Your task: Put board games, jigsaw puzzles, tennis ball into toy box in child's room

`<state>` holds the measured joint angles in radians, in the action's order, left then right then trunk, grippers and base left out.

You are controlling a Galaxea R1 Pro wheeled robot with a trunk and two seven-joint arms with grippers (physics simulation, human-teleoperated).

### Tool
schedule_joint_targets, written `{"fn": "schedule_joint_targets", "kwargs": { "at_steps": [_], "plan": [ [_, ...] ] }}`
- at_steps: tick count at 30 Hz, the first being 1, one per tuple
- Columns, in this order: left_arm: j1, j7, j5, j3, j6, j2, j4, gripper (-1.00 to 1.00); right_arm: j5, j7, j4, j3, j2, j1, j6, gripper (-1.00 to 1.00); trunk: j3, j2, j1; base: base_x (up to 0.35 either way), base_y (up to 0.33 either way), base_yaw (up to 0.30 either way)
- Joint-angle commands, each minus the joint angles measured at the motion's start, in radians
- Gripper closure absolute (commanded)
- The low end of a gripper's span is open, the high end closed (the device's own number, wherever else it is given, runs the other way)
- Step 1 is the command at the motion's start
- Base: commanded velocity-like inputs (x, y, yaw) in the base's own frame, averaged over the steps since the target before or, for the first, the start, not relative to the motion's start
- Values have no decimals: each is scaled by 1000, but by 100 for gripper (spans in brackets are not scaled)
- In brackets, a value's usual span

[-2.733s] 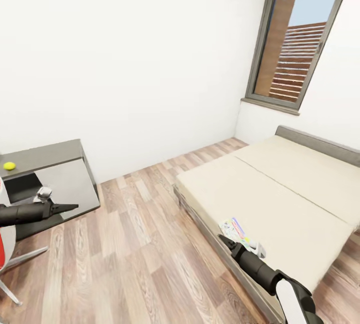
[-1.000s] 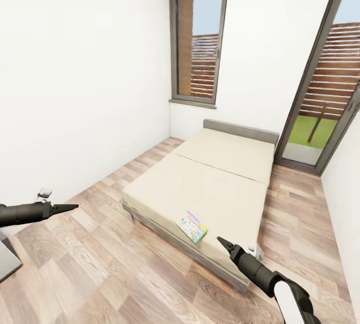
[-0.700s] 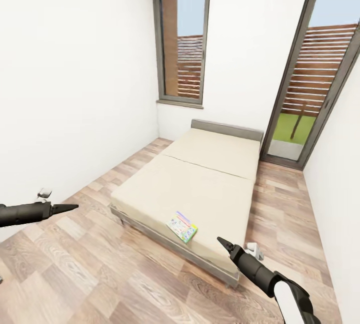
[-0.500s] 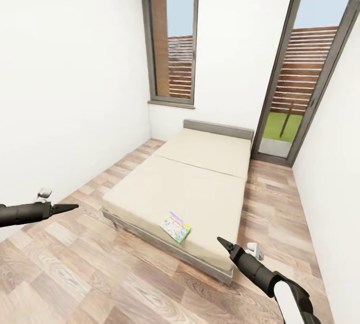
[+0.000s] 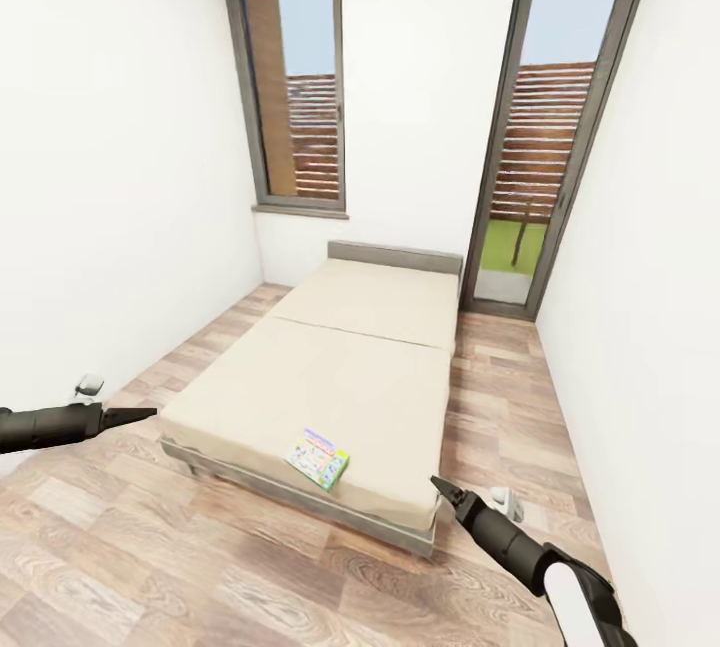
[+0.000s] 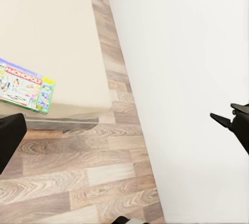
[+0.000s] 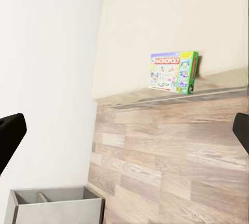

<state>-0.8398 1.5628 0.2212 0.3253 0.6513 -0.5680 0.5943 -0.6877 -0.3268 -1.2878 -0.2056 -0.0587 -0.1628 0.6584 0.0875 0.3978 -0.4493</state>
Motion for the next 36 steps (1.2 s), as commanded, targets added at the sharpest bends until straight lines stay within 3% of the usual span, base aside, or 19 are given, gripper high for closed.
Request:
{"fn": "schedule_joint_targets", "kwargs": {
  "at_steps": [1, 24, 36],
  "plan": [
    [-1, 8, 10, 5, 10, 0, 1, -100, -1, -3, 1, -2, -1, -1, 8, -100, 2, 2, -1, 0, 0, -277],
    [-1, 8, 10, 4, 11, 1, 1, -100, -1, -3, 4, 2, -1, -1, 7, -100, -8, 2, -1, 0, 0, -277],
    [-1, 8, 10, 3, 11, 2, 1, -100, -2, 63, 4, 2, -1, -1, 9, -100, -13, 2, -1, 0, 0, -277]
  ]
}}
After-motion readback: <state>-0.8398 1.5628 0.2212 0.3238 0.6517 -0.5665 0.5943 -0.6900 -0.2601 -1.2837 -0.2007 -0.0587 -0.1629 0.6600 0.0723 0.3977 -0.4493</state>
